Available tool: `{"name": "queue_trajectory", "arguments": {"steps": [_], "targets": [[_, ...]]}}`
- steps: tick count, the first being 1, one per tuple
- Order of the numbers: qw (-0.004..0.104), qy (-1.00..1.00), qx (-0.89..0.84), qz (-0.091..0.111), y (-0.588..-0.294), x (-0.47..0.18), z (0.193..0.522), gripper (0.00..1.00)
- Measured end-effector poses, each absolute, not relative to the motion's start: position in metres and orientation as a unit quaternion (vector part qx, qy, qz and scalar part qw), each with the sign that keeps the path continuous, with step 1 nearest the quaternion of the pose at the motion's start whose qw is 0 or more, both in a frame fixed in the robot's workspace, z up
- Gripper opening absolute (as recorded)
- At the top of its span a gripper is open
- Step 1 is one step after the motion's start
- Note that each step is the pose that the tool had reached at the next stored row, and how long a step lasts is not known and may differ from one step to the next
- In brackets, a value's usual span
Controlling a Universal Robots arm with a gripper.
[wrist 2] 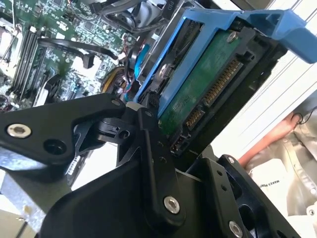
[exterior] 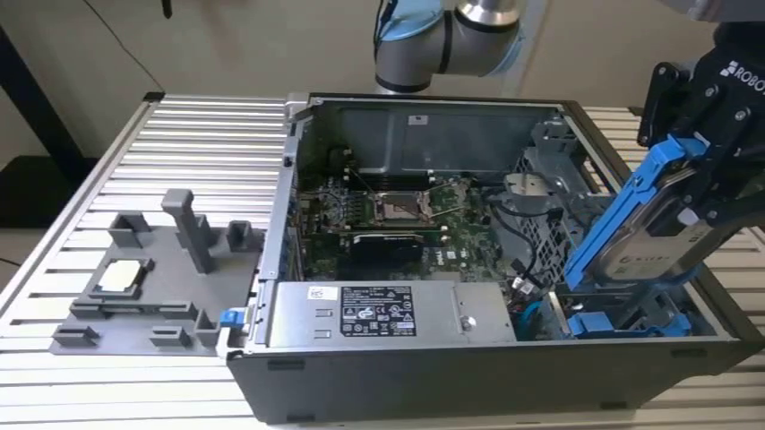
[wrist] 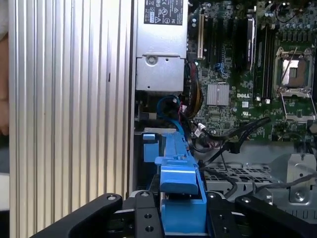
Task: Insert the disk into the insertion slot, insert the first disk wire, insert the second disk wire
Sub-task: 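Insert the disk into the insertion slot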
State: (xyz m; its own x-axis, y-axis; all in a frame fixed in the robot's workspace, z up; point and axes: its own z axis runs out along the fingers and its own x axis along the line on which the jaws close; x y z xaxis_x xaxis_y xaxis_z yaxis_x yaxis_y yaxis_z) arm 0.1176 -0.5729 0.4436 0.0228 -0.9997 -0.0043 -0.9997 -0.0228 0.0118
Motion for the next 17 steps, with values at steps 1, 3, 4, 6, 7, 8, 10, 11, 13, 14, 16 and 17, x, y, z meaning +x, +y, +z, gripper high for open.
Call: {"name": "queue_trajectory", "arguments": {"steps": [1, 3, 4, 6, 7, 8, 10, 11, 13, 14, 16, 17], "targets": [[0.003, -0.699, 0.715, -0.006, -0.573, 0.118, 0.442, 0.33], [0.003, -0.699, 0.715, -0.006, -0.573, 0.118, 0.44, 0.33], [0.003, -0.699, 0.715, -0.006, -0.573, 0.119, 0.438, 0.33], [0.003, -0.699, 0.715, -0.006, -0.573, 0.119, 0.436, 0.33], [0.003, -0.699, 0.715, -0.006, -0.573, 0.12, 0.435, 0.33], [0.003, -0.699, 0.715, -0.006, -0.573, 0.12, 0.434, 0.33], [0.003, -0.699, 0.715, -0.006, -0.573, 0.12, 0.431, 0.33], [0.003, -0.699, 0.715, -0.006, -0.573, 0.121, 0.43, 0.33], [0.003, -0.699, 0.715, -0.006, -0.573, 0.121, 0.427, 0.33], [0.002, -0.699, 0.715, -0.006, -0.573, 0.121, 0.425, 0.33], [0.002, -0.699, 0.715, -0.006, -0.573, 0.122, 0.423, 0.33], [0.002, -0.699, 0.715, -0.006, -0.573, 0.122, 0.421, 0.33]]}}
